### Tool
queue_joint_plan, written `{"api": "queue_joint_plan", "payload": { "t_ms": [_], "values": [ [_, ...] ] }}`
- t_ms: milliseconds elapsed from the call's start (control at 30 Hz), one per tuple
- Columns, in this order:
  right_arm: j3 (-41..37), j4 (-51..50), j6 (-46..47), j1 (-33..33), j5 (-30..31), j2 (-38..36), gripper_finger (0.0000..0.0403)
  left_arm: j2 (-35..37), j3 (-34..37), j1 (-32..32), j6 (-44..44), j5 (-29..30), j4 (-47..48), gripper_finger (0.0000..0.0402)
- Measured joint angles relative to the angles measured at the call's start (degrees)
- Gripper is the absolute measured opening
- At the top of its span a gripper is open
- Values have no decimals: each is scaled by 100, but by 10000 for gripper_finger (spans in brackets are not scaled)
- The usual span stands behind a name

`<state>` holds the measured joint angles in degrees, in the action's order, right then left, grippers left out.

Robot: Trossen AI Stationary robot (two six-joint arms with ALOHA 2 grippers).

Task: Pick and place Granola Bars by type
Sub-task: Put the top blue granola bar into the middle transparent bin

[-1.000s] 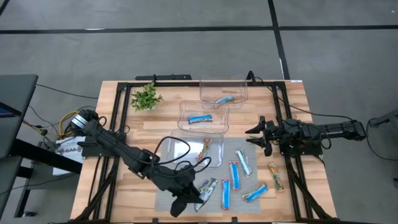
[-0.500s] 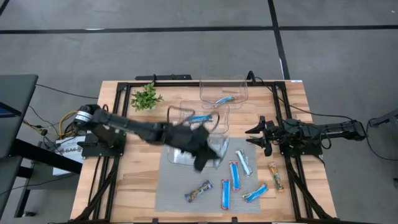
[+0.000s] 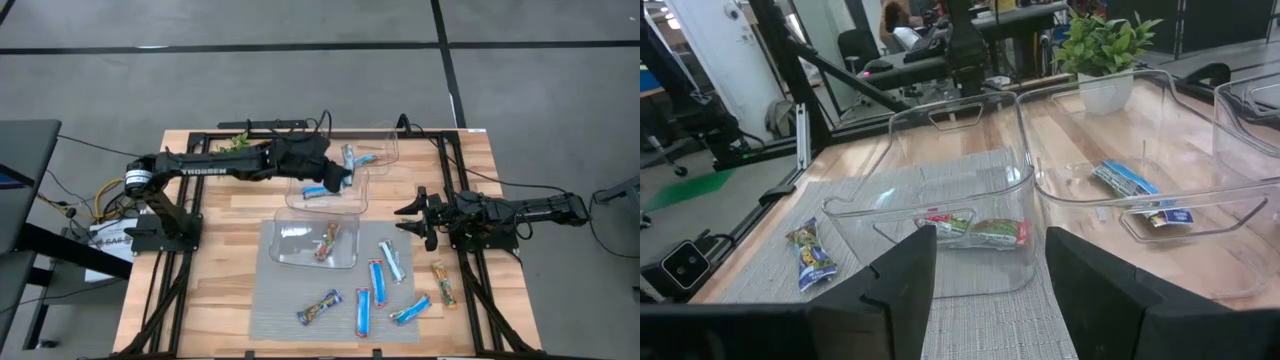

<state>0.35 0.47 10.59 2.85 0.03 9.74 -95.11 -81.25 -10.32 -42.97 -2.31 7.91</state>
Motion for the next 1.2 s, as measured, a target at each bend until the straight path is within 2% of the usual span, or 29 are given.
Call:
{"api": "queue_joint_plan", "payload": {
  "t_ms": [167, 367, 467, 700, 900, 1067, 1200],
  "values": [
    [1, 0, 0, 0, -2, 0, 184, 0, 0, -105, -13, 29, 16, 55],
    [-1, 0, 0, 0, 0, 0, 184, 0, 0, -104, 368, 130, 138, 55],
    [-1, -2, 0, 0, -2, 0, 184, -1, 0, -104, 730, 195, 603, 55],
    [0, -2, 0, 0, 0, 0, 184, -2, 0, -56, 2206, 924, 1918, 55],
    [-1, -1, 0, 0, -2, -2, 184, -2, 0, -23, 3385, 974, 2908, 55],
    [-1, -2, 0, 0, -1, -1, 184, -2, 0, 6, 3651, 1041, 3212, 56],
    [-1, -1, 0, 1, -2, -1, 184, -4, 0, 8, 3645, 1051, 3220, 73]
  ]
}}
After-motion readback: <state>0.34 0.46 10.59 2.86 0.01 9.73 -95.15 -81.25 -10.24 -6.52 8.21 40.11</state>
